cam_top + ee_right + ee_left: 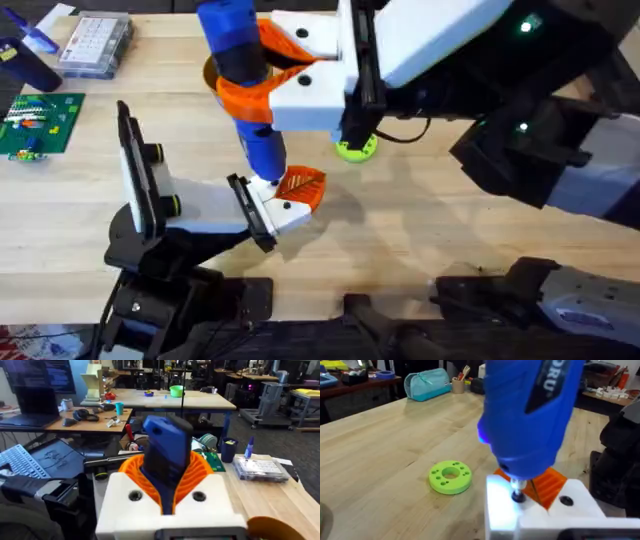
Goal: Pick up the gripper from the table and insert it into the empty holder that is missing its gripper. Then pick up a screw, insert it into the mounting hole, and use the screwdriver to tighten it. Finally, clean up the table by picking up the vegetable and placing it into the bucket.
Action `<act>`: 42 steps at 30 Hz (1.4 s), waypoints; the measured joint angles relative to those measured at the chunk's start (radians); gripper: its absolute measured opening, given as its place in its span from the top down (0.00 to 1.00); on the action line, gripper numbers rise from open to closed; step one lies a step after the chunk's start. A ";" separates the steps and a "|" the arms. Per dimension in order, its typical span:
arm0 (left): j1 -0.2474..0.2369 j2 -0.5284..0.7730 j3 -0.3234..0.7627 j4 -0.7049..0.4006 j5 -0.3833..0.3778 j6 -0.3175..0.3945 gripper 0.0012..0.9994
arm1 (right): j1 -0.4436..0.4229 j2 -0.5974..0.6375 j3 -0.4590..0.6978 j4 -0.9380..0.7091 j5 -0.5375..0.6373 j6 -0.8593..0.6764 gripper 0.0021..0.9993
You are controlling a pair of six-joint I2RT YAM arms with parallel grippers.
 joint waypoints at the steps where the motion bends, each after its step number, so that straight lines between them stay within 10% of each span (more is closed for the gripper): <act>1: 0.000 0.000 0.000 0.000 0.000 0.000 0.99 | 0.000 0.000 0.000 0.000 0.000 0.000 0.92; 20: 0.000 0.000 0.000 0.000 0.000 0.000 0.99 | 0.000 0.000 -0.001 0.012 -0.002 0.000 0.93; 28: 0.000 0.000 0.000 0.000 0.000 0.000 0.99 | -0.064 0.001 -0.005 0.341 -0.005 0.125 0.93; 42: 0.000 0.000 0.000 0.000 0.000 0.000 0.99 | -0.158 0.002 -0.005 0.171 0.001 0.129 0.93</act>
